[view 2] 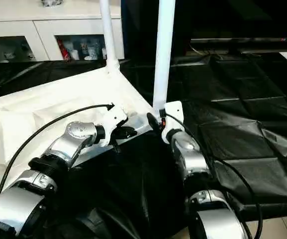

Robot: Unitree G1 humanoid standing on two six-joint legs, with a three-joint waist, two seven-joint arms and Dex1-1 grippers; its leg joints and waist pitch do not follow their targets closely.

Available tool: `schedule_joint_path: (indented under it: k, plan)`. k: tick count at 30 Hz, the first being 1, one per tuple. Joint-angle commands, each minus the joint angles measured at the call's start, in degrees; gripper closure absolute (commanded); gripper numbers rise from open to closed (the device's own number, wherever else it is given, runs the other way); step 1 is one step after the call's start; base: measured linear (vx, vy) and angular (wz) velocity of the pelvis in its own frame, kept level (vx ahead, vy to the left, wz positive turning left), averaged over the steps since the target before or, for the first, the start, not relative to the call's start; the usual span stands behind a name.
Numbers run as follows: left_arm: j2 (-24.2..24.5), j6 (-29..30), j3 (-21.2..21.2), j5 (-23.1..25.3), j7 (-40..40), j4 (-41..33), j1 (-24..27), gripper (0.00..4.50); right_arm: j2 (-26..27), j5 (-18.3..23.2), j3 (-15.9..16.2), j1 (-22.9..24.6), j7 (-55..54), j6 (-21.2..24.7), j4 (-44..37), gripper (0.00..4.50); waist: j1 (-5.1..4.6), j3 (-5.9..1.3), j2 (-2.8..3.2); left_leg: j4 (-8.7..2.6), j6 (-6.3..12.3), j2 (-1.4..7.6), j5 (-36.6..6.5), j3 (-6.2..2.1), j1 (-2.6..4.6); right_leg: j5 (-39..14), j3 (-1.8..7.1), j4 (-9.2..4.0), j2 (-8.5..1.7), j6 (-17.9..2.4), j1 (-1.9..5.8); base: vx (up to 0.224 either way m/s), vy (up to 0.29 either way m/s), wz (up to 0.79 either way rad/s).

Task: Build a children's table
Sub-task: Rotate leg to tighten

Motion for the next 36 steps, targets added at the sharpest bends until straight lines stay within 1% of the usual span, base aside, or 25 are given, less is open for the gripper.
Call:
schedule_joint_path:
  k: [1, 4, 5, 6, 7, 8, 9, 10, 11, 12, 13, 15, 16, 17, 18, 19, 20, 22, 24, 25, 26, 31, 32, 35, 36]
  plan:
    - [-0.7, -2.2, -1.4, -1.1, -2.2, 0.3, 0.5, 4.5, 0.8, 0.6, 3.9, 1.0, 6.6, 1.5, -1.2, 0.67, 0.03, -3.21, -0.73, -4.19, 2.48, 3.67, -16.1, -2.06, 0.69, -16.8, 3.12, -5.04, -5.22, -11.3, 1.67, 0.0, 0.0, 0.0]
    - [1.4, -3.6, -1.2, -1.9, -6.2, -0.8, 1.6, 4.5, -3.6, 0.9, 5.3, 2.6, 14.2, 1.5, -5.4, 0.67, 0.52, -3.34, -0.85, -3.9, 4.09, 3.67, -13.2, -1.92, 0.48, -14.2, 2.9, -4.76, -5.08, -11.6, 2.01, 0.0, 0.0, 0.0]
    - [2.2, -3.9, -1.2, -2.4, -8.3, -1.4, 2.2, 4.5, -5.1, 1.2, 5.8, 3.1, 17.1, 1.8, -6.8, 0.67, 0.7, -3.4, -0.88, -3.74, 4.87, 3.7, -11.9, -1.81, 0.29, -12.9, 2.84, -4.54, -5.02, -11.8, 2.13, 0.0, 0.0, 0.0]
    - [3.0, -3.9, -1.3, -2.7, -10.2, -2.2, 2.8, 4.5, -6.7, 1.4, 6.3, 3.6, 20.2, 2.1, -8.0, 0.67, 0.75, -3.64, -0.88, -3.61, 5.42, 3.73, -10.4, -1.79, 0.15, -10.8, 2.74, -4.17, -4.97, -12.2, 2.25, 0.0, 0.0, 0.0]
    - [3.0, -3.9, -1.3, -2.7, -10.2, -2.2, 2.8, 4.5, -6.7, 1.4, 6.3, 3.6, 20.2, 2.1, -8.0, 0.67, 0.74, -3.69, -0.91, -3.51, 5.73, 3.74, -9.6, -1.82, 0.0, -9.8, 2.68, -3.97, -4.97, -12.6, 2.29, 0.0, 0.0, 0.0]
    - [5.3, -5.0, -1.7, -3.7, -15.9, -4.4, 4.3, 4.5, -10.9, 2.2, 7.5, 4.5, 28.2, 3.3, -10.5, 0.67, 0.9, -3.66, -1.06, -3.43, 6.31, 3.79, -8.9, -1.84, 0.02, -8.8, 2.6, -3.88, -5.02, -13.0, 2.35, 0.0, 0.0, 0.0]
    - [5.8, -5.1, -1.8, -3.8, -17.0, -4.8, 4.6, 4.5, -11.6, 2.3, 7.7, 4.7, 29.7, 3.5, -10.9, 0.67, 0.88, -3.66, -1.13, -3.31, 6.84, 3.73, -8.4, -1.77, -0.16, -8.1, 2.57, -3.81, -4.92, -13.2, 2.46, 0.0, 0.0, 0.0]
    - [6.5, -5.6, -2.0, -4.3, -19.1, -5.7, 5.2, 4.5, -12.8, 2.6, 7.9, 4.8, 31.9, 3.9, -11.3, 0.67, 0.96, -3.77, -0.83, -3.22, 7.33, 3.96, -7.7, -1.74, -0.09, -6.3, 2.59, -3.5, -4.87, -13.9, 2.17, 0.0, 0.0, 0.0]
    - [7.0, -5.4, -2.0, -4.9, -20.6, -6.4, 5.7, 4.5, -13.4, 2.6, 8.1, 4.8, 33.1, 3.8, -11.5, 0.67, 0.88, -3.8, -0.9, -3.14, 7.63, 3.86, -7.8, -1.7, -0.14, -5.5, 2.51, -3.34, -4.72, -14.4, 2.24, 0.0, 0.0, 0.0]
    - [7.4, -5.0, -1.9, -5.5, -21.8, -7.1, 6.1, 4.5, -14.0, 2.9, 8.0, 4.8, 34.4, 4.4, -11.8, 0.67, 0.95, -3.94, -0.78, -3.16, 7.68, 4.06, -7.5, -1.76, -0.02, -4.5, 2.5, -3.18, -4.81, -15.0, 2.15, 0.0, 0.0, 0.0]
    - [7.8, -4.9, -1.8, -6.2, -23.0, -8.0, 6.5, 4.5, -14.7, 3.5, 8.0, 4.9, 35.8, 5.0, -12.3, 0.67, 0.84, -3.86, -1.25, -3.13, 7.85, 4.04, -7.3, -1.66, -0.09, -4.0, 2.51, -3.17, -4.74, -15.2, 2.08, 0.0, 0.0, 0.0]
    - [8.6, -4.4, -1.8, -7.1, -24.6, -9.1, 7.2, 4.5, -15.5, 4.3, 7.9, 4.9, 37.6, 6.1, -13.1, 0.67, 1.06, -4.16, -1.01, -2.9, 8.27, 4.14, -5.8, -1.74, -0.05, -1.8, 2.53, -2.65, -4.73, -15.7, 2.07, 0.0, 0.0, 0.0]
    - [9.2, -4.4, -1.7, -7.4, -25.5, -9.7, 7.6, 4.5, -16.0, 4.6, 7.9, 4.7, 38.6, 6.5, -13.4, 0.67, 1.0, -4.11, -1.19, -2.76, 8.89, 4.12, -4.8, -1.64, -0.23, -0.2, 2.49, -2.47, -4.58, -16.0, 1.86, 0.0, 0.0, 0.0]
    - [9.6, -4.3, -1.7, -7.6, -26.1, -10.2, 7.9, 4.5, -16.2, 4.8, 8.0, 4.7, 39.3, 6.8, -13.6, 0.67, 0.99, -4.01, -1.12, -2.74, 9.24, 4.05, -4.9, -1.65, -0.36, -0.3, 2.43, -2.46, -4.63, -16.1, 1.84, 0.0, 0.0, 0.0]
    - [9.9, -4.2, -1.6, -7.7, -26.6, -10.7, 8.2, 4.5, -16.5, 5.2, 8.0, 4.6, 40.2, 7.3, -13.8, 0.67, 0.97, -3.94, -1.25, -2.71, 9.17, 4.01, -5.6, -1.58, -0.36, -1.4, 2.46, -2.61, -4.72, -15.9, 1.82, 0.0, 0.0, 0.0]
    - [9.9, -4.2, -1.6, -7.7, -26.6, -10.7, 8.2, 4.5, -16.5, 5.2, 8.0, 4.6, 40.2, 7.3, -13.8, 0.67, 1.02, -3.96, -1.18, -2.72, 9.05, 4.01, -5.6, -1.6, -0.35, -1.8, 2.46, -2.59, -4.75, -15.8, 1.83, 0.0, 0.0, 0.0]
    - [10.2, -4.2, -1.5, -7.6, -26.8, -10.8, 8.3, 4.5, -16.4, 5.5, 7.9, 4.4, 40.9, 7.4, -13.8, 0.67, 0.98, -3.81, -1.37, -2.74, 8.86, 3.96, -6.0, -1.52, -0.33, -3.0, 2.49, -2.83, -4.75, -15.6, 1.76, 0.0, 0.0, 0.0]
    - [10.3, -4.1, -1.4, -7.6, -26.8, -11.0, 8.4, 4.5, -16.2, 5.7, 7.8, 4.4, 41.5, 7.4, -14.1, 0.67, 1.06, -3.76, -1.36, -2.78, 8.37, 3.95, -6.4, -1.54, -0.33, -4.5, 2.51, -2.92, -4.81, -15.2, 1.77, 0.0, 0.0, 0.0]
    - [10.3, -3.8, -1.3, -7.6, -26.9, -11.5, 8.6, 4.5, -16.0, 6.0, 7.8, 4.5, 41.9, 7.5, -14.4, 0.91, 1.03, -3.74, -1.4, -2.82, 7.98, 3.98, -6.4, -1.57, -0.29, -5.3, 2.53, -2.92, -4.76, -14.8, 1.72, 0.0, 0.0, 0.0]
    - [10.3, -3.6, -1.3, -7.7, -27.0, -11.8, 8.7, 4.5, -15.9, 6.2, 7.7, 4.7, 42.1, 7.9, -14.7, 0.91, 1.04, -3.75, -1.41, -2.82, 7.93, 3.98, -6.3, -1.56, -0.27, -5.3, 2.54, -2.89, -4.74, -14.8, 1.73, 0.0, 0.0, 0.0]
    - [10.3, -3.4, -1.3, -7.8, -27.0, -12.1, 8.9, 4.5, -15.7, 6.5, 7.9, 5.0, 42.6, 8.1, -15.2, 1.05, 0.99, -3.71, -1.41, -2.85, 7.9, 3.97, -6.2, -1.58, -0.32, -5.2, 2.54, -2.86, -4.71, -14.7, 1.73, 0.0, 0.0, 0.0]
    - [10.1, -3.1, -1.5, -7.8, -26.8, -12.5, 9.1, 4.5, -15.3, 7.1, 8.3, 6.1, 43.3, 8.6, -16.2, 1.29, 0.87, -3.74, -1.34, -2.78, 8.05, 3.93, -5.8, -1.56, -0.28, -4.2, 2.54, -2.81, -4.64, -14.8, 1.68, 0.0, 0.0, 0.0]
    - [10.0, -3.2, -1.5, -7.6, -26.5, -12.4, 9.1, 4.5, -15.0, 7.2, 8.2, 6.4, 43.0, 8.7, -16.0, 1.37, 0.85, -3.73, -1.29, -2.75, 8.13, 3.9, -5.8, -1.55, -0.26, -4.1, 2.55, -2.78, -4.63, -14.9, 1.67, 0.0, 0.0, 0.0]
    - [9.6, -3.4, -1.6, -7.0, -25.4, -12.0, 9.0, 4.5, -14.2, 7.3, 7.6, 7.0, 41.6, 8.8, -15.4, 1.39, 0.85, -3.71, -1.28, -2.76, 8.17, 3.89, -5.9, -1.57, -0.32, -4.2, 2.54, -2.81, -4.7, -14.9, 1.69, 0.0, 0.0, 0.0]
    - [8.7, -3.6, -1.6, -6.1, -22.8, -11.0, 8.6, 4.5, -12.7, 6.8, 6.7, 7.4, 37.9, 8.6, -14.1, 1.41, 0.75, -3.63, -1.21, -2.81, 7.87, 3.93, -6.5, -1.57, -0.28, -5.2, 2.56, -2.95, -4.71, -14.8, 1.54, 0.0, 0.0, 0.0]
